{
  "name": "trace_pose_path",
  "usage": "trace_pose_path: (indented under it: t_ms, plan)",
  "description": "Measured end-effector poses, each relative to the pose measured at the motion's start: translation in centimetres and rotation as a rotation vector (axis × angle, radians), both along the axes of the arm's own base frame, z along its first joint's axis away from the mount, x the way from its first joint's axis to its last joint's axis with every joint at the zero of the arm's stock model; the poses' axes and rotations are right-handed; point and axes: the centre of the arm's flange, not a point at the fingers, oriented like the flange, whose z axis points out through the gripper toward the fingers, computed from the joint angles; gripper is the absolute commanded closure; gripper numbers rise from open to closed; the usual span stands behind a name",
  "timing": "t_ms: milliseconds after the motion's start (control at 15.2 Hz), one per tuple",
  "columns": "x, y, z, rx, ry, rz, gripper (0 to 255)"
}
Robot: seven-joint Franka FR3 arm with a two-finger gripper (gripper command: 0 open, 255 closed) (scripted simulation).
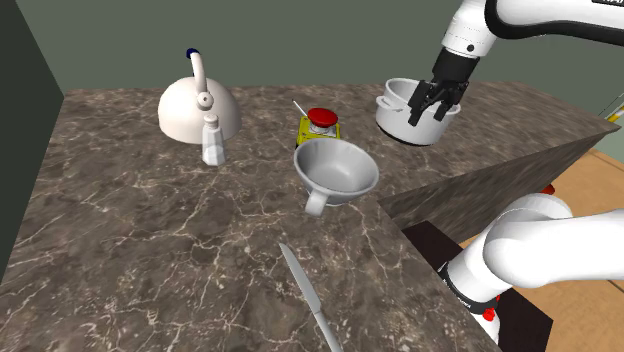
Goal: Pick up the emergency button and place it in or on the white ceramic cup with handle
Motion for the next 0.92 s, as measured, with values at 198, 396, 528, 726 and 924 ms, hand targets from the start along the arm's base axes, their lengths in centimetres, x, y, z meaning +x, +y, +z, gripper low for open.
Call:
trace_pose_path:
  t_ms: [198, 396, 528, 726, 924]
  plan:
    - [0.7, 1.3, -0.3, -0.004, -0.011, -0.014, 0]
    - [2.3, 4.5, -0.5, -0.012, -0.038, -0.047, 0]
    - [3.4, 6.5, -0.4, -0.017, -0.057, -0.07, 0]
    - [5.4, 10.1, -0.6, -0.026, -0.087, -0.107, 0]
    - [7.5, 13.7, -1.2, -0.034, -0.117, -0.143, 0]
